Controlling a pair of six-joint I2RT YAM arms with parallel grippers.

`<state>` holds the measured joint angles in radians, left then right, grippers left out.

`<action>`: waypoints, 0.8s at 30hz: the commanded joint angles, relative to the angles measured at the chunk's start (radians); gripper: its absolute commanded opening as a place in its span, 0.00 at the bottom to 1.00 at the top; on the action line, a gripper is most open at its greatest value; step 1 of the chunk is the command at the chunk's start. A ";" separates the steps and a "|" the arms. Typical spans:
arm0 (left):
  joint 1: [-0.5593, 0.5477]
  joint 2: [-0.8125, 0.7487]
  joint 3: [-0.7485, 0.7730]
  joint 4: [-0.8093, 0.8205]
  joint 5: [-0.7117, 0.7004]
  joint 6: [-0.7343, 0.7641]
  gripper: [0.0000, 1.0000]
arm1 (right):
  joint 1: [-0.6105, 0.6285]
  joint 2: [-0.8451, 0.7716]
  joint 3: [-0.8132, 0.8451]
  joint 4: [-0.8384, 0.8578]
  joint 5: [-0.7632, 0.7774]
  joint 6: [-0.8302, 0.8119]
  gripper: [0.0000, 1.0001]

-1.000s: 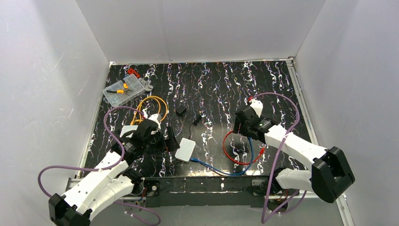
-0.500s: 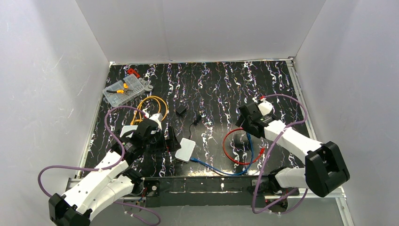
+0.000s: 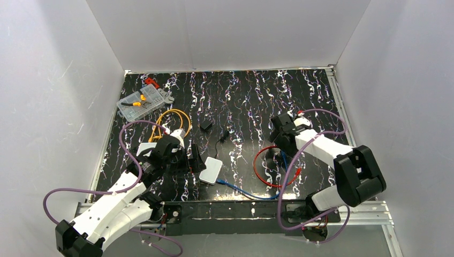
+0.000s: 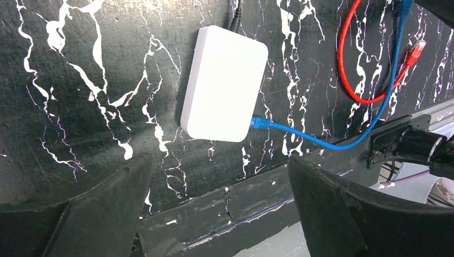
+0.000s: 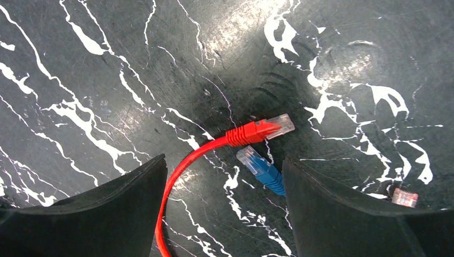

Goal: Insert the plug into the switch port
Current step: Pick up the connector from the center of the board.

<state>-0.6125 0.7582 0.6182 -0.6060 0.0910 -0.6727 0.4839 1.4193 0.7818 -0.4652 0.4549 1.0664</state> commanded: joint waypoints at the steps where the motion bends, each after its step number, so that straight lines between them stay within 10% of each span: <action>1: -0.001 0.000 0.002 -0.001 0.006 0.012 0.98 | -0.013 0.049 0.060 0.025 -0.007 0.048 0.84; 15: -0.001 0.002 0.001 -0.003 0.000 0.012 0.98 | -0.039 0.207 0.163 0.043 0.012 0.044 0.78; 24: -0.001 0.010 0.003 -0.003 -0.005 0.013 0.98 | -0.042 0.308 0.254 0.070 -0.011 -0.010 0.58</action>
<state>-0.6125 0.7666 0.6182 -0.6060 0.0906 -0.6724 0.4458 1.6787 0.9874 -0.4328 0.4431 1.0691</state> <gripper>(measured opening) 0.981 0.619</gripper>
